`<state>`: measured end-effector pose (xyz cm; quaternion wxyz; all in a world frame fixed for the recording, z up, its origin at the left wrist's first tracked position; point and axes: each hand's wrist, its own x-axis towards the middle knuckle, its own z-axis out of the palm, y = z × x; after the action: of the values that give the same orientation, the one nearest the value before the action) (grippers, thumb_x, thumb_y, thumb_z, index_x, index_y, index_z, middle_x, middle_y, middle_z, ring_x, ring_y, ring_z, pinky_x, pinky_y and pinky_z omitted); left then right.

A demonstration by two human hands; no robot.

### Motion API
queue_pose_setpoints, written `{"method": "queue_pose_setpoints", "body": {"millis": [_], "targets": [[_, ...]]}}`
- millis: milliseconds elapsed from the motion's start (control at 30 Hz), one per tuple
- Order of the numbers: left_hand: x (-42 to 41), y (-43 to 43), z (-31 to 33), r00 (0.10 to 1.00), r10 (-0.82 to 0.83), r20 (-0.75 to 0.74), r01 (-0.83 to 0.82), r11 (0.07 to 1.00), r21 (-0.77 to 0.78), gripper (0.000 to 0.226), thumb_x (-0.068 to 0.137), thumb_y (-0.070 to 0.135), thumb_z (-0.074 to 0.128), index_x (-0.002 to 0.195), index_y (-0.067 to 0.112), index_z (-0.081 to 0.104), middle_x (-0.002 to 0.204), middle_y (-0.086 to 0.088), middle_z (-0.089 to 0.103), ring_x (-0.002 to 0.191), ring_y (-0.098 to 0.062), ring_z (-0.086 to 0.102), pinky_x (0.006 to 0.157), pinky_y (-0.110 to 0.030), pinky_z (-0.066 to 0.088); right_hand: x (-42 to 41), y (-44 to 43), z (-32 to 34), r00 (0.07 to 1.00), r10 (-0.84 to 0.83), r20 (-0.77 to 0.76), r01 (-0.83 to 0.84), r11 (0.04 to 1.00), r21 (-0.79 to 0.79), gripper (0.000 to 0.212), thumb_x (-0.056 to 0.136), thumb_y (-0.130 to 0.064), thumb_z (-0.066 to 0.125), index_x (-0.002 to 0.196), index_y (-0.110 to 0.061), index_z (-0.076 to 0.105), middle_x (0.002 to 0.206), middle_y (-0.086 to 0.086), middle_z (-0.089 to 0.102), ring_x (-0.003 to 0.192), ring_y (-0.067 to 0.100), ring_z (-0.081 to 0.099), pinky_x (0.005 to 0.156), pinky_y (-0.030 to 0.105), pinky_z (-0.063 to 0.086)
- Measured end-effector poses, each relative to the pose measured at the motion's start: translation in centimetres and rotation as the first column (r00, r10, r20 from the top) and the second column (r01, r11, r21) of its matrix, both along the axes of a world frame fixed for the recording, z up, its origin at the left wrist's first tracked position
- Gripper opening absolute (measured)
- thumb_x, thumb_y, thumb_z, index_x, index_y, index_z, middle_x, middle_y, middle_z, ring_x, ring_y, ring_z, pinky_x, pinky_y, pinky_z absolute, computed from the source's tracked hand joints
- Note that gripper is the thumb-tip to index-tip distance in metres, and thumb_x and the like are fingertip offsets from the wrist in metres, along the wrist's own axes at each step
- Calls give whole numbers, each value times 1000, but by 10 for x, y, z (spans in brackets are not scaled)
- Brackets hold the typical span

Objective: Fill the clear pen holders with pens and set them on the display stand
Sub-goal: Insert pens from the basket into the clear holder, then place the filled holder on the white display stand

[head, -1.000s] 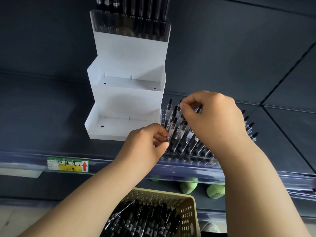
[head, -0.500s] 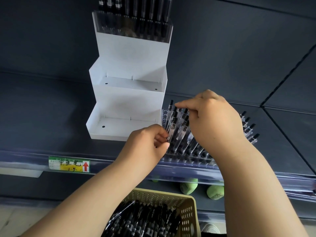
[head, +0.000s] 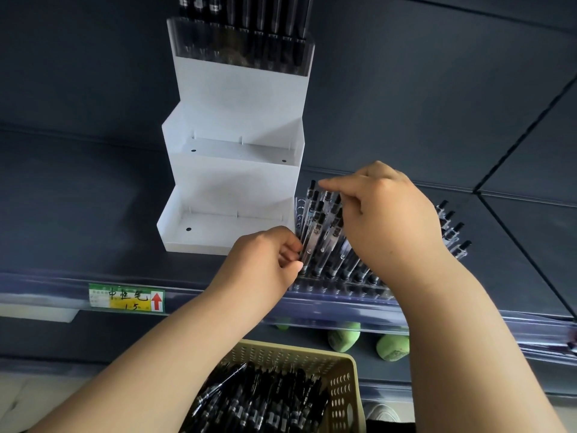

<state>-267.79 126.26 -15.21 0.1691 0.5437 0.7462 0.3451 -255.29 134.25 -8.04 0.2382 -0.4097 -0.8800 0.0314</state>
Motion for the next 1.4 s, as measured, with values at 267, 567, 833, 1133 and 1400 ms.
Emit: {"method": "queue_pose_setpoints", "body": {"millis": [267, 567, 833, 1133, 1400], "targets": [[-6, -1, 3, 998, 27, -62, -26, 1000, 9, 18, 84, 14, 65, 100, 22, 65, 87, 9, 64, 74, -1, 56, 62, 0, 36, 18, -5, 8, 994, 17, -108, -8, 996, 85, 35, 92, -13, 48, 113, -35, 66, 104, -4, 60, 96, 21, 55, 70, 34, 50], [0, -21, 0, 973, -45, -225, 23, 995, -99, 29, 89, 33, 60, 116, 23, 60, 109, 10, 62, 98, -8, 57, 88, -25, 47, 96, -26, 7, 935, -57, -351, 94, 991, 90, 25, 88, -2, 57, 99, -19, 71, 80, -19, 51, 71, 0, 47, 66, -1, 32], [14, -21, -14, 844, -144, -517, -22, 953, -302, 51, 95, 52, 34, 131, 19, 48, 126, 4, 55, 114, -16, 51, 95, -31, 43, 136, -4, -47, 910, -404, 92, 414, 876, -246, 26, 86, -16, 54, 110, -14, 63, 105, 11, 62, 97, 30, 55, 80, 32, 44], [25, -7, -24, 743, -166, -649, -119, 921, -372, 57, 91, 63, 22, 119, 23, 51, 122, 6, 52, 118, -15, 44, 100, -33, 32, 119, 22, -74, 892, -124, 434, 330, 835, -441, 73, 87, -55, 51, 143, -14, 28, 149, 6, 28, 138, 24, 25, 111, 40, 29], [25, 0, -22, 724, -172, -668, -161, 899, -407, 62, 89, 67, 19, 114, 23, 55, 121, 6, 54, 119, -15, 44, 102, -36, 29, 109, 28, -86, 941, -125, 314, 286, 788, -545, 81, 82, -60, 54, 137, -5, 32, 148, 11, 30, 136, 25, 30, 108, 34, 31]]}}
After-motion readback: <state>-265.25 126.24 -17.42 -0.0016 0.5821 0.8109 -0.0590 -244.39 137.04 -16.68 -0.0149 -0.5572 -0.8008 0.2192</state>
